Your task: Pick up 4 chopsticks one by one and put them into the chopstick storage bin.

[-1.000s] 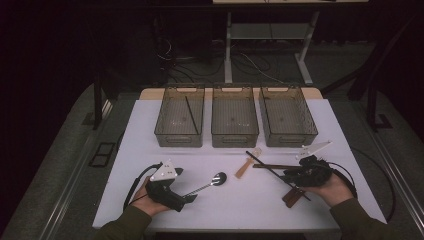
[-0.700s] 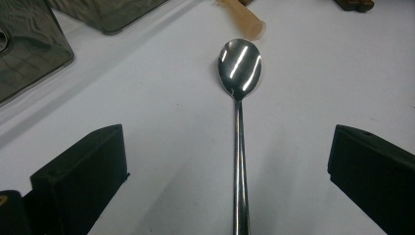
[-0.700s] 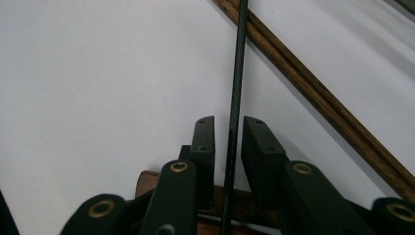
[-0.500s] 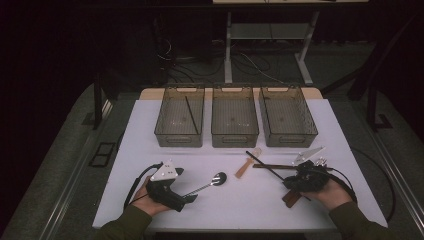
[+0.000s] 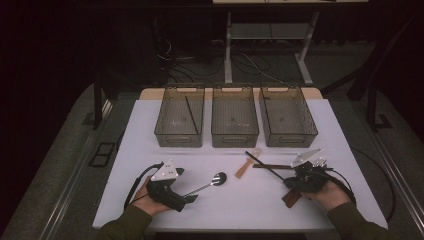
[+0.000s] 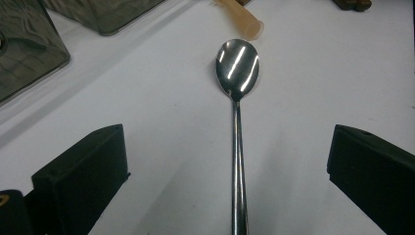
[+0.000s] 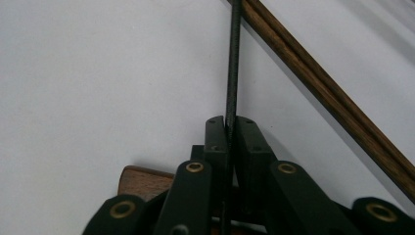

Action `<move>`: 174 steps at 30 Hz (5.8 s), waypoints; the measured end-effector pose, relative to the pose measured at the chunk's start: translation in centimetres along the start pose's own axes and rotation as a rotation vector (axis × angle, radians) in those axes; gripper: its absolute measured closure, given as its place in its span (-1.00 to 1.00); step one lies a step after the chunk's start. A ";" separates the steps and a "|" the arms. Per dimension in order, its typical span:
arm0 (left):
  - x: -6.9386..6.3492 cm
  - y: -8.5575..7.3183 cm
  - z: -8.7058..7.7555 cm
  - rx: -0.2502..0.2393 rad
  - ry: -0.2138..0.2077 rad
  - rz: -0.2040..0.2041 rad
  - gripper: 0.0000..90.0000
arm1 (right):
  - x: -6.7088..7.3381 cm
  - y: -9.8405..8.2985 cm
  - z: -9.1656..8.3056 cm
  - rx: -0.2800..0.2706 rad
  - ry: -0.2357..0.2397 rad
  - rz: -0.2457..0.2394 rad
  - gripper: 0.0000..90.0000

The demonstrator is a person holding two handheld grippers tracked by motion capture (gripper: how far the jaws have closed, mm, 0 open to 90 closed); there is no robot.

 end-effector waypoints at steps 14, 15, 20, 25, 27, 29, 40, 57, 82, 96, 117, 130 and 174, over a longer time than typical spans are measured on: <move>0.0 0.1 0.0 -0.010 -0.003 -0.005 -0.99 | -0.5 -0.1 -0.3 -0.027 0.019 0.024 0.90; 0.0 0.1 0.0 -0.011 -0.002 -0.006 -0.99 | -0.5 -0.1 -0.4 -0.035 0.019 0.021 0.90; 0.0 0.1 -0.1 -0.014 -0.003 -0.009 -0.99 | -0.4 0.1 -1.0 -0.062 0.017 0.022 0.90; 0.0 0.1 0.0 -0.016 -0.004 -0.013 -0.99 | -0.3 0.3 -1.3 -0.081 0.028 0.027 0.90; 0.0 0.1 0.0 -0.017 -0.004 -0.015 -0.99 | -0.3 0.4 -1.4 -0.091 0.035 0.033 0.90; 0.1 0.1 0.0 -0.015 -0.004 -0.014 -0.99 | -0.4 0.5 -1.5 -0.102 0.040 0.033 0.90; 0.1 0.1 0.0 -0.013 -0.004 -0.015 -0.99 | 0.1 1.7 -1.9 -0.151 0.072 0.024 0.90; 0.2 0.0 0.0 -0.012 -0.002 -0.016 -0.99 | -0.1 3.5 -2.2 -0.215 0.102 0.031 0.90; 0.0 0.0 0.0 -0.014 0.003 -0.017 -0.99 | 0.2 7.6 -2.0 -0.286 0.124 0.019 0.90; 0.0 0.1 0.0 -0.012 0.005 -0.015 -0.99 | 0.3 11.0 -1.1 -0.317 0.125 0.017 0.90; -0.1 0.1 0.1 -0.026 0.003 -0.029 -0.99 | 0.5 18.5 1.2 -0.317 0.108 0.038 0.90; -0.2 0.1 0.1 -0.030 0.002 -0.017 -0.99 | 0.4 23.6 1.9 -0.311 0.066 0.050 0.90; -0.3 0.2 0.1 -0.033 -0.003 0.012 -0.99 | 0.8 34.5 13.0 -0.182 0.012 0.216 0.53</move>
Point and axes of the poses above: each handheld gripper's, and its own axes: z roughly forward along the jaws, y roughly out of its top, x roughly to its left, the point moved 1 cm from there along z, roughly forward along the jaws, and after that the axes turned 6 degrees about -z, right-handed, at the moved point
